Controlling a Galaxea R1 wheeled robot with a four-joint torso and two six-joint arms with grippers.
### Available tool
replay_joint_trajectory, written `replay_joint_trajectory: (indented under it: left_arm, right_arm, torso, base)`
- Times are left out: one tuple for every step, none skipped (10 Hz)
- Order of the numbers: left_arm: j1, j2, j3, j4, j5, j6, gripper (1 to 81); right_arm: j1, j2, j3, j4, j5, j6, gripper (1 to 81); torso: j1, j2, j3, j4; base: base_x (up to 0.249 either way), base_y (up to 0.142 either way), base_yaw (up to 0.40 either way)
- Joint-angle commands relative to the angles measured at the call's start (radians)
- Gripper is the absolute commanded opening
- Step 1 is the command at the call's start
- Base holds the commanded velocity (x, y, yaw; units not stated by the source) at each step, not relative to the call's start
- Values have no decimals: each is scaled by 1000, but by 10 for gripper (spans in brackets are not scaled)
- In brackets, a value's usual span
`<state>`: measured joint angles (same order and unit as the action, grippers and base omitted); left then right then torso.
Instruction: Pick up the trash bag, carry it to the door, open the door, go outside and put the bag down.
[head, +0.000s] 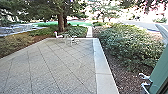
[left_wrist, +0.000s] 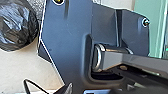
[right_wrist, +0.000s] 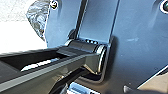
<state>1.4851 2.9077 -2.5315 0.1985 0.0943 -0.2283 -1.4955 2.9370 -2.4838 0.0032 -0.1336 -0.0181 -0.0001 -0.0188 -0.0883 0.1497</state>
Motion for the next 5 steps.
replay_joint_trajectory:
  left_arm:
    - [-13, 21, -21, 45, -10, 14, 811]
    - [2, 36, -30, 58, -10, 29, 811]
    - [5, 58, -64, 58, -10, 29, 811]
    - [7, 82, -110, 56, -10, 27, 811]
    - [7, 104, -148, 48, -10, 27, 811]
  right_arm:
    - [42, 55, -88, -2, -67, -5, 811]
    - [42, 78, -128, -2, -67, -5, 811]
    - [45, 96, -159, 0, -67, -2, 811]
    - [43, 104, -170, 0, -67, -2, 811]
    - [45, 104, -168, 0, -67, -5, 811]
  torso:
    - [0, 0, 0, 0]
    - [0, 0, -3, 0]
    - [0, -1, -4, 0]
    - [0, -1, -3, 0]
    - [0, -1, -3, 0]
  base:
    - [0, 0, 0]
    - [0, 0, 0]
    - [0, 0, 0]
    - [0, 0, 0]
    - [0, 0, 0]
